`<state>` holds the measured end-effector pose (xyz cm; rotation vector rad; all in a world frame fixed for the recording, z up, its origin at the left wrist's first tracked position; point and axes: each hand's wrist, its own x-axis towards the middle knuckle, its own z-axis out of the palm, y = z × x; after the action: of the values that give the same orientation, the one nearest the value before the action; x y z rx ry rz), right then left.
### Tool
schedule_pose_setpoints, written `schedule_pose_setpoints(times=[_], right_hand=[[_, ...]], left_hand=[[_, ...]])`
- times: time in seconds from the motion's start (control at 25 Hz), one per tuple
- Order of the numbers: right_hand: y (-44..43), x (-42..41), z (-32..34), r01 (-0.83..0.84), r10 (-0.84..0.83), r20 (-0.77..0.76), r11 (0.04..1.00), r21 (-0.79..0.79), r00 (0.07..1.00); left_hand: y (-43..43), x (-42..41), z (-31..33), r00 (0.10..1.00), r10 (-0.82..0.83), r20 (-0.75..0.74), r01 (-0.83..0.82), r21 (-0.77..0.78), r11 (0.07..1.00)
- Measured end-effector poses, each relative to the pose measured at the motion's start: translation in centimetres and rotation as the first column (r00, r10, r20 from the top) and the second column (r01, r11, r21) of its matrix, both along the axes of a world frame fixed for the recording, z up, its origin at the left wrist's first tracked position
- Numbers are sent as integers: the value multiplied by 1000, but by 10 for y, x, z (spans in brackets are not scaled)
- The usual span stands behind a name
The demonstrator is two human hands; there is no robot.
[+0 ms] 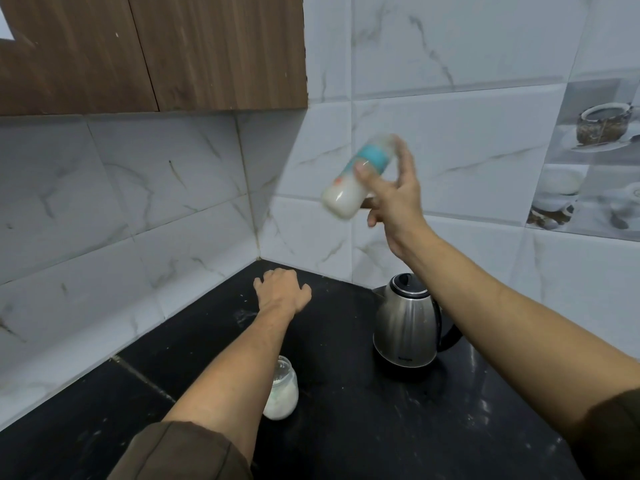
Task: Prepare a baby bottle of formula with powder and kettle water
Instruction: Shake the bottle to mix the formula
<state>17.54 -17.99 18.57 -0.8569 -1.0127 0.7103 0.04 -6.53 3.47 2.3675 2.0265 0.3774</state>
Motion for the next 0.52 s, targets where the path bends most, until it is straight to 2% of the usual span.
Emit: schedule_pose_setpoints(times=[0.04, 0.08, 0.12, 0.2, 0.24, 0.28, 0.32, 0.4, 0.44, 0.48, 0.52], right_hand=[[5, 3, 4, 45, -47, -191, 999, -19, 981], [8, 3, 8, 54, -63, -288, 998, -38, 956], [9, 4, 9, 43, -59, -273, 997, -63, 960], [5, -1, 0, -60, 59, -33, 997, -38, 998], [-2, -8, -5, -136, 136, 100, 991, -10, 986], [-4, -11, -8, -154, 149, 164, 988, 18, 975], [-3, -12, -7, -113, 108, 125, 993, 36, 986], [5, -9, 2, 27, -29, -185, 1000, -14, 982], [8, -9, 7, 27, -36, -291, 999, -35, 956], [8, -9, 11, -5, -11, -305, 999, -52, 952], [6, -8, 12, -49, 35, -216, 997, -62, 976]], left_hand=[[0, 0, -1, 1000, 4, -1, -4, 0, 1000], [0, -1, -2, 1000, 5, -1, -5, -3, 1000], [0, 0, -1, 1000, 3, -1, -3, -8, 1000], [-1, 2, 0, 1000, -8, 0, 8, -7, 1000], [-1, 3, 0, 1000, -12, 2, 12, -3, 1000], [-1, 4, 1, 1000, -13, 3, 13, 1, 1000], [-2, 3, 2, 1000, -12, 4, 12, 4, 1000], [-3, 2, 2, 1000, -6, 1, 6, 12, 1000], [-3, 1, 1, 1000, -2, -2, 2, 16, 1000], [-3, 0, 1, 1000, 1, -3, -1, 15, 1000], [-3, -1, 2, 1000, 3, -1, -3, 11, 1000]])
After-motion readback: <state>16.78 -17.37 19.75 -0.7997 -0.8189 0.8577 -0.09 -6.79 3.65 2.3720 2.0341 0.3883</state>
